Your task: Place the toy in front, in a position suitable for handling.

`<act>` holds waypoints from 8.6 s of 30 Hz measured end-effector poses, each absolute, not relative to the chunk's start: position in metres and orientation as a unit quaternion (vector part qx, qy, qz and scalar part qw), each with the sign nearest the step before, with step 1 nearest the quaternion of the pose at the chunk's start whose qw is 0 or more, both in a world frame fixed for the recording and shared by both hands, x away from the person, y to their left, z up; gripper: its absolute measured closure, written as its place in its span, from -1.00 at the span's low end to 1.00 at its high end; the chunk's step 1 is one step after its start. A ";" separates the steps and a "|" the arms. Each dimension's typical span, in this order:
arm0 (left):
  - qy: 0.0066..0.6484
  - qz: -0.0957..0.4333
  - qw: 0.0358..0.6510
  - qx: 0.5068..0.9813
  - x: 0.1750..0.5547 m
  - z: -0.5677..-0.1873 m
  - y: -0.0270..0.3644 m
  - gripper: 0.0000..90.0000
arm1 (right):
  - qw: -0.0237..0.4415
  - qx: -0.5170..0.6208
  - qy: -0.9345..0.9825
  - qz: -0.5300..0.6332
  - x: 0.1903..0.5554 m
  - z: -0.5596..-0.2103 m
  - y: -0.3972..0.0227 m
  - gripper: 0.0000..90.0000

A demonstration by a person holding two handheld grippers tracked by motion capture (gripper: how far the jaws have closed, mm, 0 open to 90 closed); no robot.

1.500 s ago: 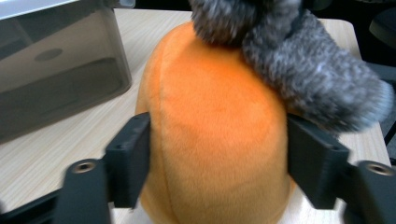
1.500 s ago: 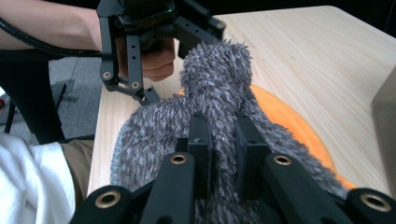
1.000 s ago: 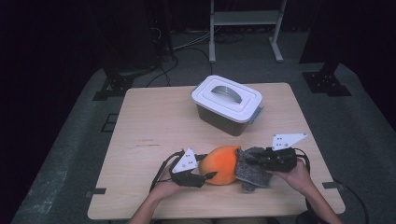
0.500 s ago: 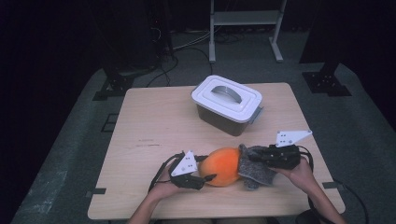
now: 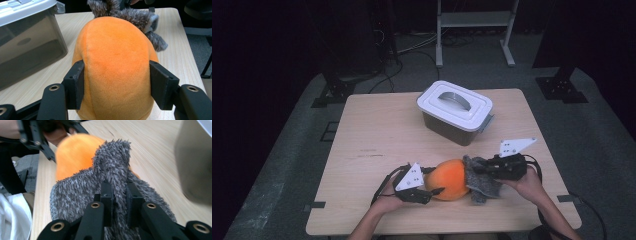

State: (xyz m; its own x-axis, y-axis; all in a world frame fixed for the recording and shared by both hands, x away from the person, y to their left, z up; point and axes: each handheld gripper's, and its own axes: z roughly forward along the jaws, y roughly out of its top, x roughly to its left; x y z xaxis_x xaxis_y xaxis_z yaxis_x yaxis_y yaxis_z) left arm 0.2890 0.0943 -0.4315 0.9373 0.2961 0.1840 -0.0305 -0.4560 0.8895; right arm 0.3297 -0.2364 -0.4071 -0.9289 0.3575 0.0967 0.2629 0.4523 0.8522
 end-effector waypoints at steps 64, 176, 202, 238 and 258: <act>0.115 0.115 0.503 0.849 0.291 -0.428 0.076 -0.55 | 0.049 0.114 0.872 0.474 0.311 -0.374 -0.188 0.76; 0.075 0.136 0.528 0.835 0.291 -0.430 0.087 -0.19 | 0.027 0.150 0.829 0.537 0.318 -0.394 -0.216 0.76; 0.089 0.135 0.529 0.833 0.294 -0.424 0.090 -0.17 | 0.018 0.167 0.832 0.529 0.327 -0.403 -0.220 0.76; 0.116 0.110 0.543 0.825 0.298 -0.421 0.090 -0.15 | 0.009 0.166 0.826 0.539 0.322 -0.397 -0.236 0.75; 0.128 0.102 0.551 0.818 0.300 -0.436 0.078 -0.64 | 0.009 0.164 0.830 0.534 0.324 -0.409 -0.228 0.75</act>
State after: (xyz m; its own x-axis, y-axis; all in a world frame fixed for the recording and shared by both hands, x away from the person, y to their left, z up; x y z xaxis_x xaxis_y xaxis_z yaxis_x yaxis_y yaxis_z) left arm 0.2997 0.0780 -0.4357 0.9467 0.3211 0.0261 0.0964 -0.3598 0.9280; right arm 0.3243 -0.2279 -0.4090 -0.9460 0.2816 0.1604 0.2627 0.3768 0.8882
